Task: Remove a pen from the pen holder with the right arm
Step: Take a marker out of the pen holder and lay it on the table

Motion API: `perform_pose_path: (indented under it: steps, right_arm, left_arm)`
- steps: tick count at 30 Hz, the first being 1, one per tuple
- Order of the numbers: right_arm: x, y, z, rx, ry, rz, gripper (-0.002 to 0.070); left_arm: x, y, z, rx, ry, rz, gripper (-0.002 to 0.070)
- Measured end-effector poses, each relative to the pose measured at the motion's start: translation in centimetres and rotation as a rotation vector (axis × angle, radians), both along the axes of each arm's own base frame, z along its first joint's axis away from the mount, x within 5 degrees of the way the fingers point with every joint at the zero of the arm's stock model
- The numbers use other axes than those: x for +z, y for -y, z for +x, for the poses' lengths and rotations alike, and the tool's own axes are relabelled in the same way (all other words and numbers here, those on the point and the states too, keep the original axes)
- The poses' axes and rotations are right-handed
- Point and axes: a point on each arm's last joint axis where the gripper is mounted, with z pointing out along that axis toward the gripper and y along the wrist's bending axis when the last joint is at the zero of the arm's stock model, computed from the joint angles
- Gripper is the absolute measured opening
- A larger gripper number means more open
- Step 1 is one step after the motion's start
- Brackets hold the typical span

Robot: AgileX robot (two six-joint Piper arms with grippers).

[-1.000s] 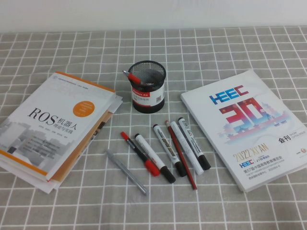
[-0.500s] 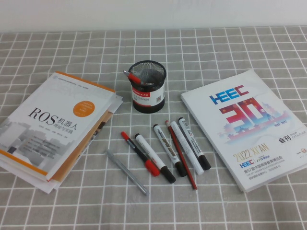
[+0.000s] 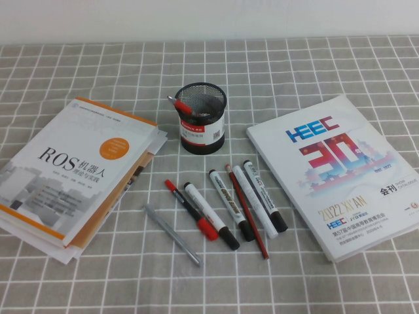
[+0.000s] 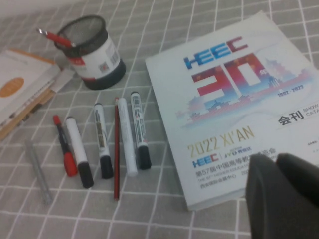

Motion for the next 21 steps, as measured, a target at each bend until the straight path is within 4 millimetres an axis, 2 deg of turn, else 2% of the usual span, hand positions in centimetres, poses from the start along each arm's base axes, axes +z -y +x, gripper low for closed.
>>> perform_pose_path:
  steps: [4,10,21]
  right_arm:
    - [0.9,-0.1,1.9,0.060,-0.069,-0.076,-0.0013]
    - [1.1,-0.4,4.3,0.146,-0.135,-0.112,-0.0013]
    - [1.0,-1.3,6.5,0.257,-0.119,-0.071,-0.0013]
  left_arm:
    - [0.0,0.0,0.0,0.000,0.000,0.000,-0.0003]
    - [0.0,0.0,0.0,0.000,0.000,0.000,-0.0003]
    - [0.0,0.0,0.0,0.000,0.000,0.000,-0.0003]
